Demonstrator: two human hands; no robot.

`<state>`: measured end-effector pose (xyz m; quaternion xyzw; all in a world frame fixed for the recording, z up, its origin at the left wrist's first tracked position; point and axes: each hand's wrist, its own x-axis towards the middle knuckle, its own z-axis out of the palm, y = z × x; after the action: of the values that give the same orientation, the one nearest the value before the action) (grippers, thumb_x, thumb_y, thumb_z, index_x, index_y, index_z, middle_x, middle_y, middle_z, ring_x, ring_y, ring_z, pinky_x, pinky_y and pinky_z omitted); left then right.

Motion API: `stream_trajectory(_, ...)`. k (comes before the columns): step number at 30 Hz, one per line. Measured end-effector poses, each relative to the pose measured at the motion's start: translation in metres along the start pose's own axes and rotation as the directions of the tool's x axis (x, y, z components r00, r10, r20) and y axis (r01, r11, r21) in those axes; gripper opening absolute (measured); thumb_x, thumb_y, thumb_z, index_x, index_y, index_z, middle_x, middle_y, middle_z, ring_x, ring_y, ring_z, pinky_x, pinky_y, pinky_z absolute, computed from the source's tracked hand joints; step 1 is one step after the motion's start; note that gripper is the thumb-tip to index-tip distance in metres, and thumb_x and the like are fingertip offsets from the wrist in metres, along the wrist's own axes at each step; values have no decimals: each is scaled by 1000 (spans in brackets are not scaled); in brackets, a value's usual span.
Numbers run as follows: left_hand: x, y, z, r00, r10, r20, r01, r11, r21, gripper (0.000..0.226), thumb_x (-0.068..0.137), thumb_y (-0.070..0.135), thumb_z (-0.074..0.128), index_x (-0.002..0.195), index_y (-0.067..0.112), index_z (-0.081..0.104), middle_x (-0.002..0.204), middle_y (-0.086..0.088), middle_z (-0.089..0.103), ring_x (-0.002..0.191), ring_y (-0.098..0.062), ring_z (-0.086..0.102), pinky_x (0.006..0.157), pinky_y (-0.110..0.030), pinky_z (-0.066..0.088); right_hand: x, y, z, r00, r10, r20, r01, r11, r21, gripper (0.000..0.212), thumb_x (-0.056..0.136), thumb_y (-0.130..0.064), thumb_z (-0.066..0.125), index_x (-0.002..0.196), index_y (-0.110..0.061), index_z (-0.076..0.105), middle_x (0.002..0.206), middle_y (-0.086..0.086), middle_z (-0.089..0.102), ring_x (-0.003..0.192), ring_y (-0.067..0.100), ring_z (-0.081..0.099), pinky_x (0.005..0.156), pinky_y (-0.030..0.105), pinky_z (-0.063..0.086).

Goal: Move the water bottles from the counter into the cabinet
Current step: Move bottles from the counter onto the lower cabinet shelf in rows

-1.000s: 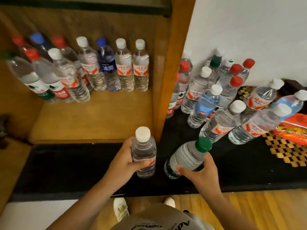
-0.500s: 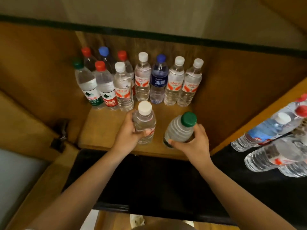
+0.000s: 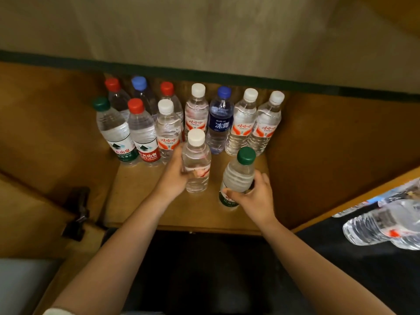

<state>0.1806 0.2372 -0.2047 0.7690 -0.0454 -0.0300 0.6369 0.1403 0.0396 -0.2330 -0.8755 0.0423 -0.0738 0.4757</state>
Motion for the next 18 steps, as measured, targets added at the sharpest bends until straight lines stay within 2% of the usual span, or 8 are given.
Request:
stream_trajectory(5,10,1,-4,1000,-16,22,17,999,-41,77,71,-8,69,131,22,31,118,15,48,120,-10,43,103,-31,36,15,-8,10,998,62,23,-62,998,12,72,60,-28,84,122,-22,48,103,-10,43,107,10,43,91,26,36)
stream_trajectory(8,1,-6,-6,997,-54,-57,53,999,-11,78,72,5,73,138,17,31,124,9,48,119,-11,45,96,-23,40,28,-16,19,998,63,21,-63,998,18,72,62,-25,83,124,-19,47,108,-5,43,107,12,44,91,26,37)
stream_trajectory(10,-13,-15,-5,973,-157,-169,151,987,-45,73,76,16,72,138,14,33,130,5,48,118,-14,47,92,-20,44,37,-20,26,998,61,16,-61,998,21,73,63,-26,82,126,-16,45,117,0,44,111,14,43,94,27,38)
stream_trajectory(11,-22,-19,-3,942,-258,-215,240,965,-106,69,78,22,70,137,15,34,133,1,48,118,-16,48,94,-26,45,41,-21,29,998,65,14,-65,998,20,73,64,-25,81,127,-15,45,122,4,44,113,17,43,96,29,37)
stream_trajectory(13,-34,-22,5,807,-561,-186,460,794,-398,55,82,26,65,130,13,41,131,-8,52,109,-20,56,90,-36,49,48,-23,33,997,72,10,-72,997,10,73,65,-24,81,127,-13,45,127,8,44,118,21,42,98,30,36)
stream_trajectory(15,-39,-18,16,682,-729,68,537,435,-723,37,85,23,61,116,7,51,115,-16,60,101,-26,61,80,-35,53,55,-25,35,997,77,10,-77,997,2,73,66,-24,81,128,-11,44,127,11,45,119,24,42,100,32,36)
stream_trajectory(16,-39,-15,21,670,-721,175,511,277,-814,29,87,21,57,111,4,54,111,-19,61,104,-31,60,81,-38,53,57,-27,36,997,78,10,-78,997,-2,74,66,-24,81,128,-11,44,128,12,45,120,25,42,100,32,36)
stream_trajectory(18,-35,-8,28,700,-670,248,403,84,-911,22,94,19,48,104,0,55,115,-22,60,116,-35,54,92,-41,47,61,-29,36,997,80,7,-80,997,-11,74,66,-24,81,128,-10,44,129,13,45,122,26,41,100,32,35)
